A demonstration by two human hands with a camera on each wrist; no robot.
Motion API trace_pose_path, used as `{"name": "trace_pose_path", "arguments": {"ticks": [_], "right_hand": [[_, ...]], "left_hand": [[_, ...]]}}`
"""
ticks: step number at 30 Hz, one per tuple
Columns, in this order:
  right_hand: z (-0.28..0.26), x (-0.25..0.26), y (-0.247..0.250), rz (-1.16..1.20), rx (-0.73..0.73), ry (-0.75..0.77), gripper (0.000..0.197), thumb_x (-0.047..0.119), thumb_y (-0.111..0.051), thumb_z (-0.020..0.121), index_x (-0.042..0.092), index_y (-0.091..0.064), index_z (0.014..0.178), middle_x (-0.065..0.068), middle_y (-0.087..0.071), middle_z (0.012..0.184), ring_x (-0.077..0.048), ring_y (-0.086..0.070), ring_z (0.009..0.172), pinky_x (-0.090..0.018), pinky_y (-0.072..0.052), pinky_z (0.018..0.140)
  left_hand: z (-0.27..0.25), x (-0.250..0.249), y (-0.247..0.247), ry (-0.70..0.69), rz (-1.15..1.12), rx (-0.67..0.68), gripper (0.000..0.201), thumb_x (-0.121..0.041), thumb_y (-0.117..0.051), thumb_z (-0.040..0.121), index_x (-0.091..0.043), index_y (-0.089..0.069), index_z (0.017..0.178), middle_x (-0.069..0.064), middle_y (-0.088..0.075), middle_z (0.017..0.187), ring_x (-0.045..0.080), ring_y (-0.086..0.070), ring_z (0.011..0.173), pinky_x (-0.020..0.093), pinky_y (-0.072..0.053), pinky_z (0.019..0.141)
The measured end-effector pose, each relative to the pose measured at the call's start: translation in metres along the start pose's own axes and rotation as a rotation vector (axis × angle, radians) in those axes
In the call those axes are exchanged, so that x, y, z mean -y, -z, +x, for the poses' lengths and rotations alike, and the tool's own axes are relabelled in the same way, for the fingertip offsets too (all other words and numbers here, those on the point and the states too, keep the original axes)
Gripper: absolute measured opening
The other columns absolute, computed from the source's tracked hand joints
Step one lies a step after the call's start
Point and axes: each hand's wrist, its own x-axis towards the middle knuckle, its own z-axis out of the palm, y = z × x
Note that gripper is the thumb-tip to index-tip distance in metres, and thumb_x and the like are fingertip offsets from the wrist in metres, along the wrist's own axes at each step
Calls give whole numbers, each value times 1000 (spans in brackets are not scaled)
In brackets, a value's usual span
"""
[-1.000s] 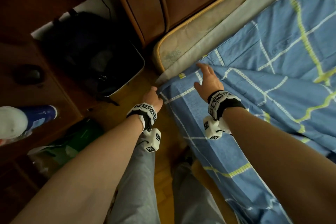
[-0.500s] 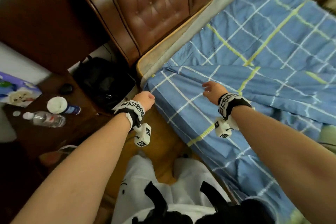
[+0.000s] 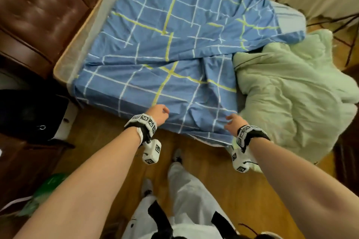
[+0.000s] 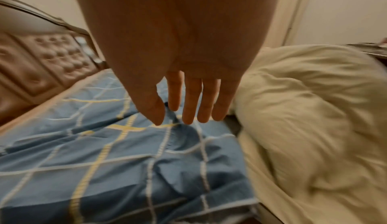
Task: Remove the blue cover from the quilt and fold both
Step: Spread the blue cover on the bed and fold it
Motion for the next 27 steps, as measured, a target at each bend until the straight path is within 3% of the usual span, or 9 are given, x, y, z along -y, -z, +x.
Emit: {"name": "trace_pose_path", "arguments": {"ticks": [5, 8, 10, 14, 17, 19, 21, 24, 27], "right_hand": [[0, -110, -15, 17, 32, -123, 46, 21, -70, 80, 16, -56, 124, -9, -64, 124, -30, -61, 111, -33, -49, 93], [35, -147, -36, 5, 68, -100, 53, 22, -74, 80, 17, -53, 128, -10, -63, 124, -30, -61, 110, -34, -49, 92], [64, -158, -50, -23, 89, -54, 58, 22, -73, 81, 19, -48, 134, -12, -60, 127, -30, -60, 111, -33, -48, 91], [142, -185, -97, -93, 124, 69, 73, 26, -76, 78, 31, -38, 140, -12, -45, 139, -33, -50, 123, -43, -48, 98], [185, -200, -130, -180, 28, 185, 57, 26, -73, 78, 30, -47, 129, -9, -51, 129, -34, -49, 119, -43, -47, 94], [203, -212, -147, -205, -35, 248, 31, 29, -64, 86, 29, -58, 116, -6, -61, 117, -30, -53, 112, -39, -46, 87], [213, -227, -158, -102, -29, 289, 20, 32, -60, 90, 29, -62, 110, -4, -66, 107, -28, -58, 104, -36, -48, 80], [212, -253, -161, 49, 0, 309, 17, 36, -60, 91, 29, -60, 107, -2, -70, 97, -29, -64, 89, -36, -53, 75], [201, -272, -155, 83, 47, 361, 15, 32, -65, 89, 28, -62, 104, 4, -70, 91, -25, -66, 84, -37, -55, 77]], "left_hand": [[4, -43, -95, -58, 116, 55, 20, -18, -57, 91, -28, -64, 106, -1, -69, 109, 19, -66, 97, 37, -53, 91], [32, -59, -158, -67, 186, 75, 27, -18, -60, 89, -25, -64, 115, -3, -67, 113, 19, -63, 103, 34, -50, 94], [57, -62, -201, -30, 154, 94, 22, -25, -57, 91, -25, -63, 113, -5, -69, 107, 17, -66, 97, 34, -52, 91], [126, -55, -310, 262, -208, 168, 37, -43, -44, 99, -14, -64, 111, 2, -72, 93, 22, -71, 79, 39, -60, 76], [163, -40, -370, 493, -529, 220, 58, -57, -41, 96, -9, -60, 122, 10, -68, 116, 28, -67, 96, 41, -56, 81], [180, -28, -400, 582, -630, 231, 73, -68, -43, 90, -12, -48, 138, 10, -55, 135, 31, -58, 113, 45, -53, 88], [193, -20, -425, 662, -780, 196, 89, -75, -53, 79, -21, -34, 148, 9, -44, 139, 35, -51, 121, 49, -50, 94], [208, -27, -458, 687, -1270, 73, 86, -53, -76, 75, -11, -41, 143, 9, -53, 132, 37, -57, 118, 49, -51, 94], [209, -47, -473, 638, -1242, -115, 32, -9, -65, 86, 1, -59, 116, 15, -67, 102, 29, -67, 91, 43, -58, 81]]}}
